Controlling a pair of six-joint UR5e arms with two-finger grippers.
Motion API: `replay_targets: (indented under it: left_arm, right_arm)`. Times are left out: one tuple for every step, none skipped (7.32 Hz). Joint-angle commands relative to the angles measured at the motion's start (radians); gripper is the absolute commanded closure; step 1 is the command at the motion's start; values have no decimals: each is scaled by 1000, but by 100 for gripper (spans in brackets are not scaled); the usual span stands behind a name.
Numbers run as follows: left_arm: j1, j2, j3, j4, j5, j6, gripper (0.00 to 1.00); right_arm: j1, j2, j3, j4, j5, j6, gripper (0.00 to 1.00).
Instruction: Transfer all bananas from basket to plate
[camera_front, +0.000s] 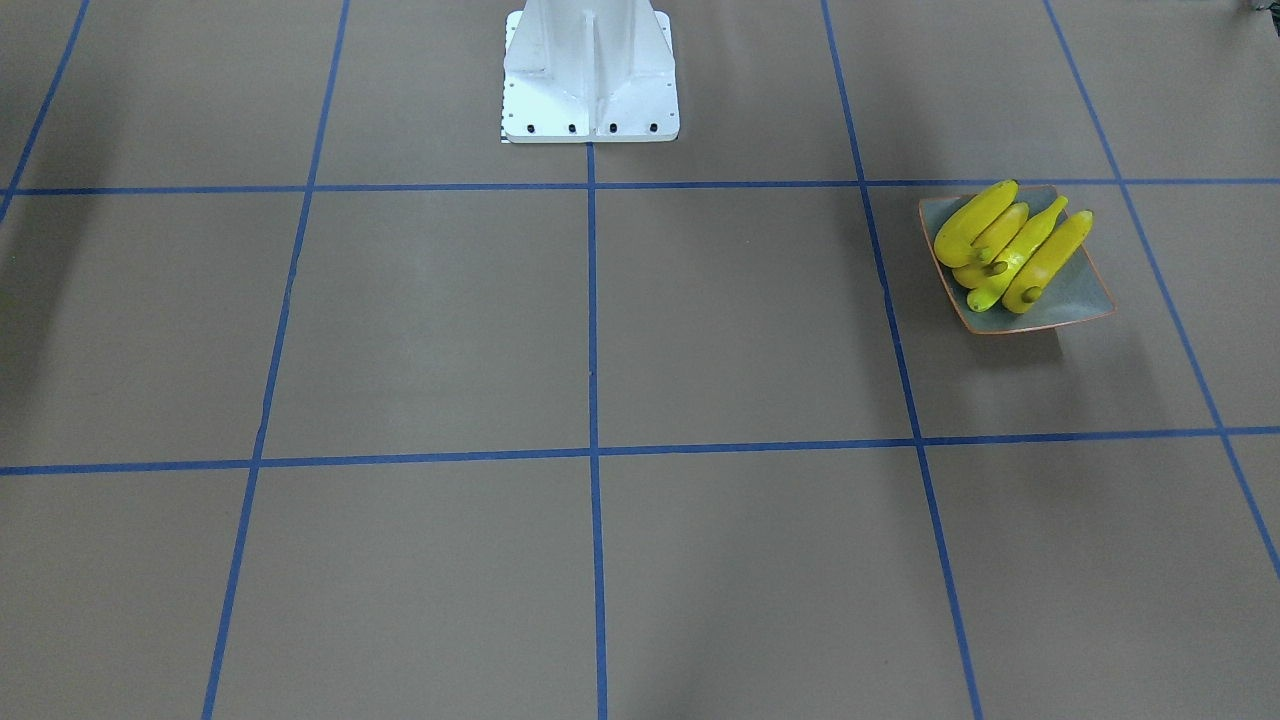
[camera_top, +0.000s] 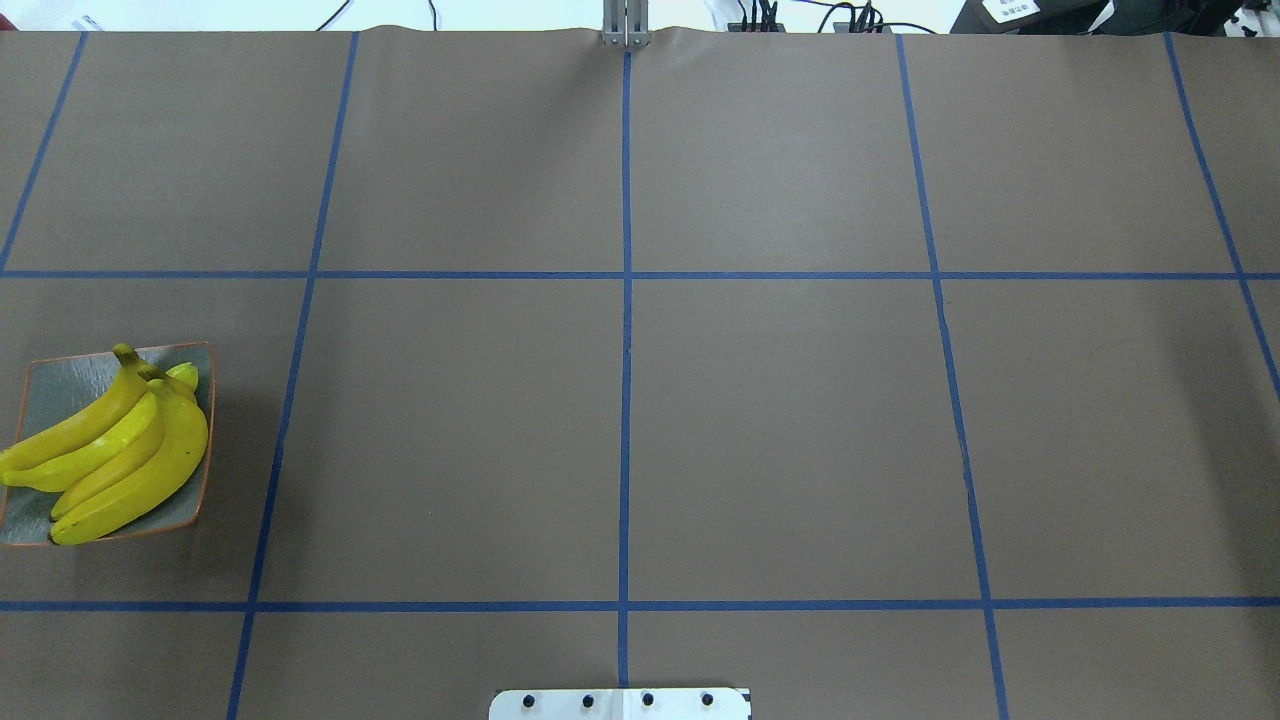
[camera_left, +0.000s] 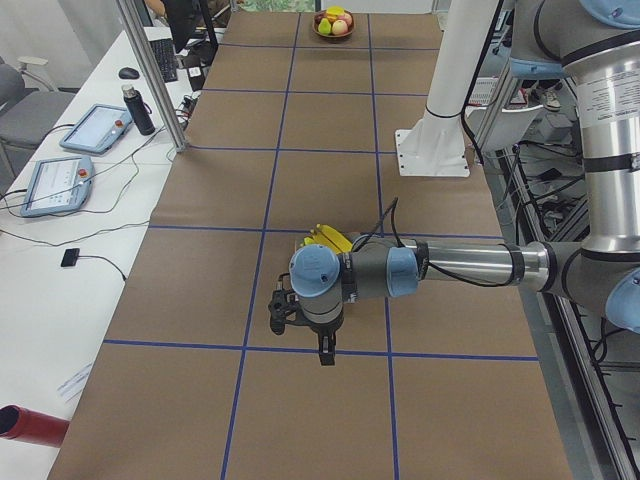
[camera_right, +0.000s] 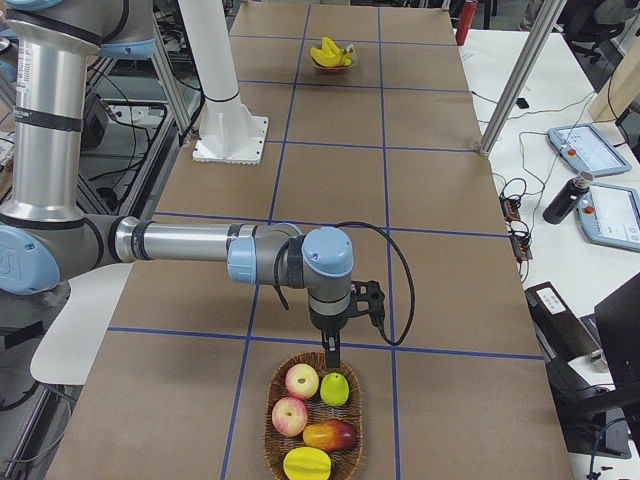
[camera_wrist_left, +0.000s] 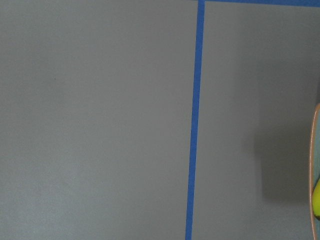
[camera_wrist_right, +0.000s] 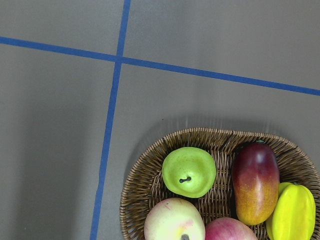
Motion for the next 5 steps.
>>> replay_targets:
  left_arm:
    - [-1,-7,-43,0,8,-5,0]
    - [-1,-13,-57,-1,8,-5,0]
    - [-1,-22,-56,0,9,-3,0]
    - [-3,-22,-60,-1,22,-3,0]
    - [-3,-25,-64,-1,29,-5,0]
  right_arm:
    - [0,-42,-1,0,-4,1,0]
    - [0,-68,8,0,-4,1,0]
    - [0,-90,3,0,-5,0,0]
    - [2,-98,5,0,-5,-2,0]
    - [2,-99,10,0,-5,-2,0]
